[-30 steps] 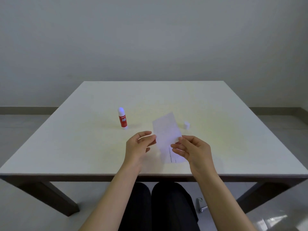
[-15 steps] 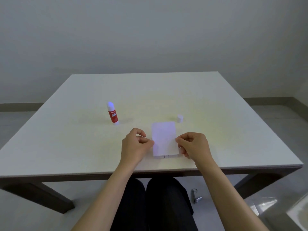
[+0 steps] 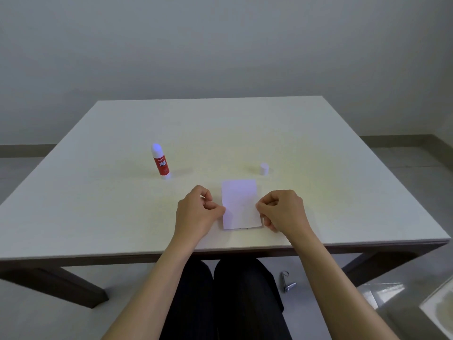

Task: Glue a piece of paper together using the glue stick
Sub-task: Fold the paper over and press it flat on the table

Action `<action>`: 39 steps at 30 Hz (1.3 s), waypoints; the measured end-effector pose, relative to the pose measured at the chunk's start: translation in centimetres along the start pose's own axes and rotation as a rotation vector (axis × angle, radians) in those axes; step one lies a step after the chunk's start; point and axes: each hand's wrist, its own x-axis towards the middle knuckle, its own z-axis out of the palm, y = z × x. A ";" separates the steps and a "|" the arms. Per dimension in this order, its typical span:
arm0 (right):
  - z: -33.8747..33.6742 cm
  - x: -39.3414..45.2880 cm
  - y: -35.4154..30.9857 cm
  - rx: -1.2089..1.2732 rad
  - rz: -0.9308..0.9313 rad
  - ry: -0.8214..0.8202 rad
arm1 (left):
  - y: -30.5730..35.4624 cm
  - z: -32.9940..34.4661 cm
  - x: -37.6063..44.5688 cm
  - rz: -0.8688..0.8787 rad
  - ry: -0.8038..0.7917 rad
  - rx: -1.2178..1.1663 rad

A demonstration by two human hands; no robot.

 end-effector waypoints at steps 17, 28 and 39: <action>0.1 -0.2 -0.1 -0.048 -0.040 -0.006 | 0.3 -0.1 0.0 0.002 -0.034 0.037; 0.5 0.1 -0.5 -0.178 -0.066 -0.030 | 0.1 0.5 0.0 0.094 0.014 0.153; 0.4 0.2 -0.5 -0.191 -0.080 -0.035 | -0.2 -0.6 1.5 0.453 -0.266 0.610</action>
